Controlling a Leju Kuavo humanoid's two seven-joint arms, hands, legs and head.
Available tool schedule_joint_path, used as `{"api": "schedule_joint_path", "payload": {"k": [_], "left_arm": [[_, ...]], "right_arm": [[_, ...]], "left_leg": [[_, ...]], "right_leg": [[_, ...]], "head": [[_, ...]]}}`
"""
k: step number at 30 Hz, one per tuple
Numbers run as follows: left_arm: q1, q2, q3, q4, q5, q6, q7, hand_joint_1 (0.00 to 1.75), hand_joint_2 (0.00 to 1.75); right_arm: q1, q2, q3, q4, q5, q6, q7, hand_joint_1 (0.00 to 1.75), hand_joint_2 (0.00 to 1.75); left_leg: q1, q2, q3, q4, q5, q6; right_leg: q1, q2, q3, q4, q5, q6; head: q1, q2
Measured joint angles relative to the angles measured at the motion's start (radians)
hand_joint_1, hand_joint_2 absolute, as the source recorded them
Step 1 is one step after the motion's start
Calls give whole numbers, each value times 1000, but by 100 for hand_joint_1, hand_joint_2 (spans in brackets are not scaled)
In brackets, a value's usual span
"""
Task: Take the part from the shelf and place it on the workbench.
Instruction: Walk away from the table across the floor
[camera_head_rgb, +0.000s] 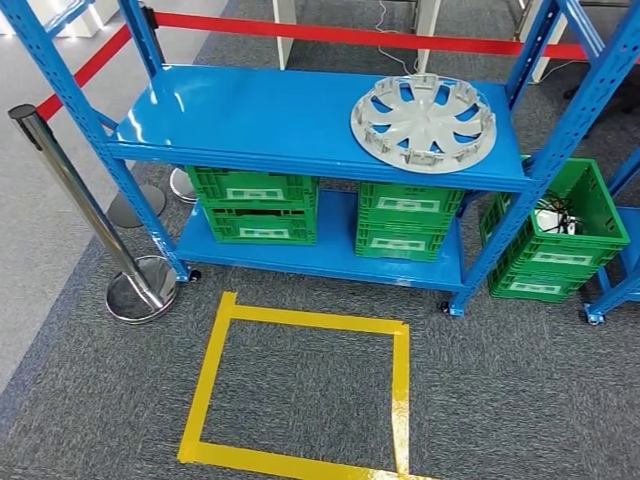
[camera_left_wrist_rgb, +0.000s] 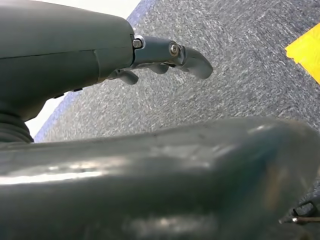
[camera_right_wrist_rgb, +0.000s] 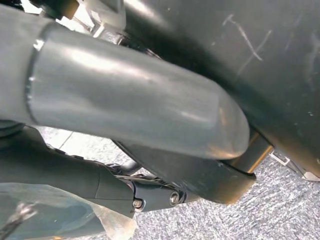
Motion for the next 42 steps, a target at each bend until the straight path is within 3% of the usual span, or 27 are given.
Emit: {"api": "schedule_joint_path", "payload": {"k": [3,7,11,14,16,18,19,20,22,23,24,27,29,30,33,34,35,36,38,39,40,42], "left_arm": [[0,0,4,0,1,0,-9,0,0],[-1,0,7,0,0,0,-15,0,0],[-1,0,8,0,0,0,-15,0,0],[-2,-2,8,0,-1,0,-16,0,0],[-1,-3,8,0,-1,-2,-17,0,0],[1,-3,8,0,-1,-4,-17,0,0],[2,-3,8,0,-1,-4,-17,0,0],[2,-4,8,0,-1,-4,-17,0,0],[1,-5,8,0,-1,-4,-18,0,0],[1,-4,8,0,-1,-4,-18,0,0],[1,-3,9,0,-1,-4,-18,0,0],[2,-1,9,0,-1,-4,-18,0,0],[1,-1,9,0,-1,-4,-18,0,0],[0,0,9,0,-1,-4,-18,0,0],[-3,0,9,0,-1,-4,-18,0,0],[-2,0,9,0,-1,-4,-18,0,0],[-1,-1,9,0,-1,-4,-18,0,0],[1,-1,9,0,-1,-4,-18,0,0],[2,0,9,0,-3,-5,-18,0,0],[1,1,9,0,-5,-5,-18,0,0],[0,1,9,0,-6,-6,-18,0,0],[-2,2,9,0,-9,-7,-17,0,0]], "right_arm": [[2,2,0,0,3,-9,-2,0,0],[2,4,0,0,5,-12,-2,0,0],[3,6,0,0,5,-13,-2,0,0],[2,7,0,0,5,-13,-2,0,0],[0,7,0,0,6,-13,-2,0,0],[-5,6,0,-1,6,-13,-3,0,0],[-7,6,0,-1,6,-14,-3,0,0],[-9,5,0,-1,6,-14,-4,0,0],[-9,5,0,-1,6,-13,-2,0,0],[-8,5,0,-1,7,-13,-2,0,0],[-7,6,0,0,7,-13,-1,0,0],[-5,7,0,0,7,-13,-2,0,0],[-5,7,0,0,7,-14,-2,0,0],[-4,7,0,0,7,-13,-2,0,0],[1,7,0,0,7,-13,-1,0,0],[2,7,0,0,7,-13,-1,0,0],[2,7,0,0,7,-13,-1,0,0],[3,7,0,0,7,-13,-1,0,0],[4,7,0,0,7,-13,-1,0,0],[4,8,0,0,8,-13,-1,0,0],[5,8,0,0,9,-13,-1,0,0],[4,8,0,0,11,-13,-1,0,0]], "left_leg": [[1,0,6,-7,1,-2],[1,0,13,-10,-3,-14],[-1,1,13,-5,-7,-9],[7,8,29,-36,1,-5],[13,17,39,-53,6,-3],[14,26,41,-54,4,-2],[15,30,42,-53,1,-3],[16,32,45,-52,-3,-5],[20,30,51,-44,-14,-14],[19,28,52,-37,-21,-20],[18,26,51,-29,-28,-26],[14,22,47,-19,-35,-36],[14,39,43,-2,-46,-42],[14,55,28,32,-64,-47],[15,88,-73,227,-138,-54],[15,89,-101,273,-143,-54],[15,89,-115,285,-129,-51],[14,89,-108,256,-94,-46],[9,94,-63,137,-12,-28],[4,97,-41,84,11,-19],[-1,101,-25,48,15,-11],[-5,103,-12,23,-2,-7]], "right_leg": [[2,0,-1,0,-2,-4],[3,-1,-2,0,-6,-12],[1,-1,2,-4,-6,-8],[6,-9,4,3,-18,0],[7,-29,-38,87,-66,7],[6,-40,-112,215,-118,16],[6,-42,-136,252,-122,19],[4,-43,-141,251,-104,23],[-2,-42,-97,143,-25,31],[-5,-36,-69,80,5,34],[-8,-31,-48,35,21,30],[-8,-26,-32,15,18,0],[-8,-33,-26,14,16,-14],[-9,-39,-21,14,14,-21],[-7,-58,-10,13,3,-35],[-6,-62,-6,13,-2,-36],[-5,-65,0,13,-7,-36],[-4,-66,8,13,-13,-36],[-1,-68,24,12,-26,-33],[1,-69,28,11,-32,-30],[1,-72,29,10,-37,-26],[3,-78,29,4,-42,-16]], "head": [[0,0],[1,0],[0,0],[2,0],[6,0],[6,0],[6,0],[6,0],[6,0],[9,0],[10,0],[9,0],[6,0],[3,0],[-3,0],[-3,0],[-3,0],[-3,0],[-3,0],[-3,0],[-3,0],[-4,0]]}}
